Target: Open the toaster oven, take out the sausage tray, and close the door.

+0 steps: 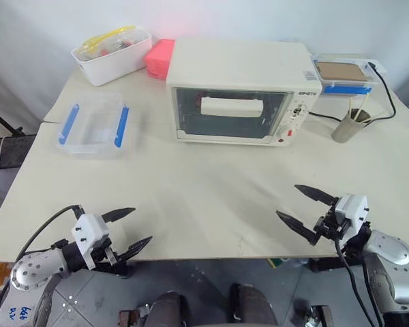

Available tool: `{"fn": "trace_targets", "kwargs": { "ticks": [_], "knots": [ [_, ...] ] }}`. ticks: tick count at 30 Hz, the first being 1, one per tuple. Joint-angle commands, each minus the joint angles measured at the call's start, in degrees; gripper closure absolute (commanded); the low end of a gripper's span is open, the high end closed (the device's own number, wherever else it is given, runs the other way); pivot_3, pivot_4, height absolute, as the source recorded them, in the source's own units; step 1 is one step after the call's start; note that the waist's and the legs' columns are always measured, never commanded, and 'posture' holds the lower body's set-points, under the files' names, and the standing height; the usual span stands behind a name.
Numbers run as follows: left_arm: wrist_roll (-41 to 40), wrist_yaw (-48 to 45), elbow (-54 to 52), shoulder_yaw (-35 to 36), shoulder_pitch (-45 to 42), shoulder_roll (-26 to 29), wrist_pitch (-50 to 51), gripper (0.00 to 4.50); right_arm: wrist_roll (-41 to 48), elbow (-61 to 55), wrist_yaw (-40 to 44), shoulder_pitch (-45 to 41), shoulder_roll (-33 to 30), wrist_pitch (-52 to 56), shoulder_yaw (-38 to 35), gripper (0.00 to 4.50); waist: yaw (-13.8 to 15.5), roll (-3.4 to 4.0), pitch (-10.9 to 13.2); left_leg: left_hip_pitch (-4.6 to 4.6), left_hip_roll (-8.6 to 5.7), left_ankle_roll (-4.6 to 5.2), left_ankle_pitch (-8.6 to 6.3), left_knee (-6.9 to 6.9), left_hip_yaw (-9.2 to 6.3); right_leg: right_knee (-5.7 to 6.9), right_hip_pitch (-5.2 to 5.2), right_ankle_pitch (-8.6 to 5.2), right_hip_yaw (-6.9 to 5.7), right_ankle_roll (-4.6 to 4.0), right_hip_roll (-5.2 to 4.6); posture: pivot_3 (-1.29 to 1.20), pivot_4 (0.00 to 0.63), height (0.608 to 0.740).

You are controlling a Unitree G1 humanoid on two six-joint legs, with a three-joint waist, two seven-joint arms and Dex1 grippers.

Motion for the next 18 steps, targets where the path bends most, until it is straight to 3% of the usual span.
{"fn": "trace_targets", "kwargs": {
  "ticks": [1,5,12,18],
  "knots": [
    [-6.49,1.93,-2.89,1.18,-3.60,-0.90,5.18,0.06,3.70,-2.86,-1.76,-4.14,0.26,4.00,-0.65,0.00,0.09,0.00,0.00,0.00,0.00,0.00,0.00,0.01,0.00,0.00,0.01,0.00,0.00,0.00,0.00,0.00,0.150,0.740],
    [-24.01,1.47,-1.59,2.61,-14.05,1.42,23.25,0.06,8.18,-6.01,-6.39,-12.87,-0.04,14.60,0.22,0.00,0.16,0.01,0.04,-0.03,0.00,0.00,0.05,0.19,-0.10,0.27,0.00,0.04,0.03,0.02,-0.11,0.00,0.150,0.740],
    [-19.51,2.91,7.58,-0.50,-30.48,-3.09,20.63,0.06,4.89,1.04,-12.17,-27.48,3.70,20.16,3.41,0.00,0.00,0.02,0.04,-0.07,-0.24,-0.06,0.02,0.06,-0.08,0.30,-0.08,0.00,-0.20,-0.05,0.06,0.00,0.150,0.740],
    [-18.84,2.97,7.50,-1.66,-32.97,-5.60,21.04,0.06,2.17,8.38,-11.01,-35.64,7.53,17.81,5.96,0.00,-0.24,-0.01,0.06,-0.11,-0.21,-0.04,0.01,0.04,0.21,0.21,-0.10,0.01,-0.39,-0.02,0.10,0.00,0.150,0.740]
  ]
}}
